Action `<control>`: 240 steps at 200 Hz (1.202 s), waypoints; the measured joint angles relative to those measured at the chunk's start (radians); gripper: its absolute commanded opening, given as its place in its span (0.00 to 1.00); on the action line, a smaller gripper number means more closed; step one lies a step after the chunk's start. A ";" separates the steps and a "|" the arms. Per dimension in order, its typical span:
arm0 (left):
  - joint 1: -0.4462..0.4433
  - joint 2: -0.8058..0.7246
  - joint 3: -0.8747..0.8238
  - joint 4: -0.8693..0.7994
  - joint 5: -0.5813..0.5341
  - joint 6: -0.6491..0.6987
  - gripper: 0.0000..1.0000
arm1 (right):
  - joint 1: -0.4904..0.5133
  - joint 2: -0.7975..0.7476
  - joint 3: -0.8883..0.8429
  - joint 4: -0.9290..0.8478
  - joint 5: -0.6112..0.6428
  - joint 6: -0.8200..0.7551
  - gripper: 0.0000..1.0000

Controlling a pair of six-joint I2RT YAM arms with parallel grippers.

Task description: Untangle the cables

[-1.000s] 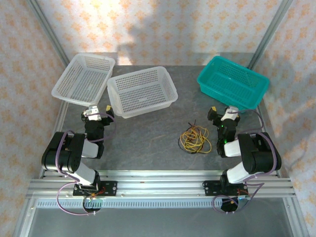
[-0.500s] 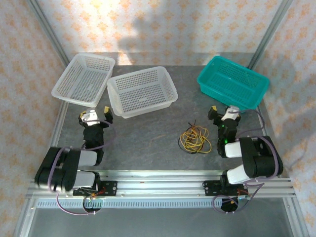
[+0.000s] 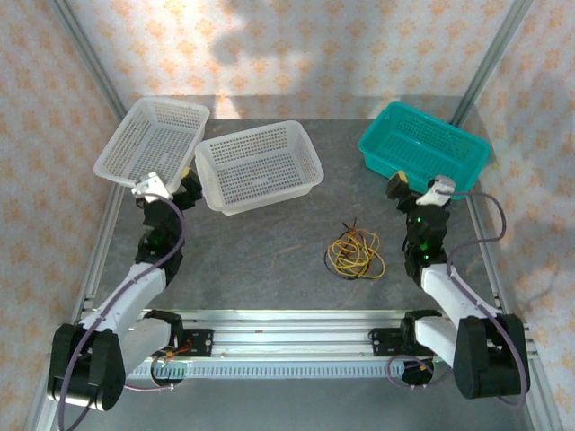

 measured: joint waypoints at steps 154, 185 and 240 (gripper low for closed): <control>0.050 0.406 0.465 -0.613 0.284 -0.158 1.00 | 0.310 0.423 0.675 -0.723 -0.080 0.083 0.99; 0.068 0.490 0.526 -0.635 0.361 -0.152 1.00 | 0.419 0.501 0.723 -0.818 -0.032 0.047 0.98; 0.099 0.512 0.554 -0.654 0.392 -0.103 1.00 | 0.528 0.545 0.721 -0.882 -0.034 -0.024 0.97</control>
